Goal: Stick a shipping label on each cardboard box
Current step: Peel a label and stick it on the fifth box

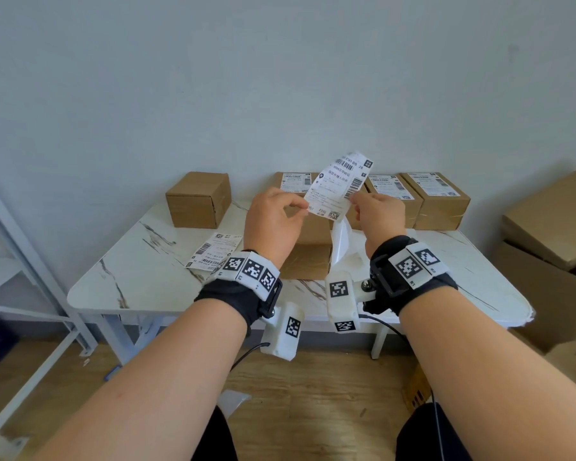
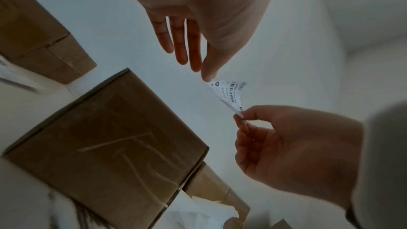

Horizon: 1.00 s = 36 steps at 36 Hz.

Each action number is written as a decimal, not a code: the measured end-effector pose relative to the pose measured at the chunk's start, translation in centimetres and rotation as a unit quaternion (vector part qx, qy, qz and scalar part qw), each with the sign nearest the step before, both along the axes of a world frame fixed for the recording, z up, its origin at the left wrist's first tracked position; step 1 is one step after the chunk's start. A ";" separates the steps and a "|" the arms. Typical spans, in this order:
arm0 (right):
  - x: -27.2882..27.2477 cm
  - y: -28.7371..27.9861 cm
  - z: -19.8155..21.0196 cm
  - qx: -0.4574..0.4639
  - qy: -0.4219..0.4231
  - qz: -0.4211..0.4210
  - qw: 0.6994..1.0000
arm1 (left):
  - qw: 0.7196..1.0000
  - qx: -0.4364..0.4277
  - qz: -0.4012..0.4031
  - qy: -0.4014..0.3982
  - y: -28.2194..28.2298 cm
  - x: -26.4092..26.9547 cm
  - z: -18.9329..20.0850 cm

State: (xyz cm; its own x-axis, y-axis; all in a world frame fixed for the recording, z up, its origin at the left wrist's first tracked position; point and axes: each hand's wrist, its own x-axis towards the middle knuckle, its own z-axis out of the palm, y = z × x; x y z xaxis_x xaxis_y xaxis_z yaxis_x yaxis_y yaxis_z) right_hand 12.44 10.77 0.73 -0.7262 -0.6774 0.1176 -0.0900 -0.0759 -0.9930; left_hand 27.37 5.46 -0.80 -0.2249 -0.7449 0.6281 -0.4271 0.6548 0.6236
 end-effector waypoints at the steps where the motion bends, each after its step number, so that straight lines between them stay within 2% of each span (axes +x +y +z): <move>1: 0.1 0.0 0.0 0.000 0.001 0.009 1.000 | 1.000 0.014 0.005 0.004 -0.1 0.2 0.0; 5: 0.4 0.0 0.1 0.014 0.014 0.046 0.999 | 0.997 0.069 0.017 0.021 -0.6 0.8 0.4; 13: 1.1 -0.9 0.0 0.028 0.046 0.096 0.994 | 0.974 0.221 -0.026 0.053 -1.6 1.3 0.9; 19: 1.1 -2.0 -0.7 0.043 0.062 0.121 0.990 | 0.972 0.225 -0.017 0.067 -2.2 1.8 0.3; 23: 1.2 -2.8 -1.1 0.069 0.075 0.127 0.987 | 0.975 0.218 0.003 0.034 -2.5 1.9 -0.4; 27: 1.2 -3.2 -1.5 0.115 0.123 0.121 0.978 | 0.976 0.216 0.020 -0.017 -2.7 2.0 -1.0; 36: 1.1 -3.8 -2.0 0.138 0.170 0.108 0.970 | 0.975 0.220 0.031 -0.012 -3.1 1.6 -1.6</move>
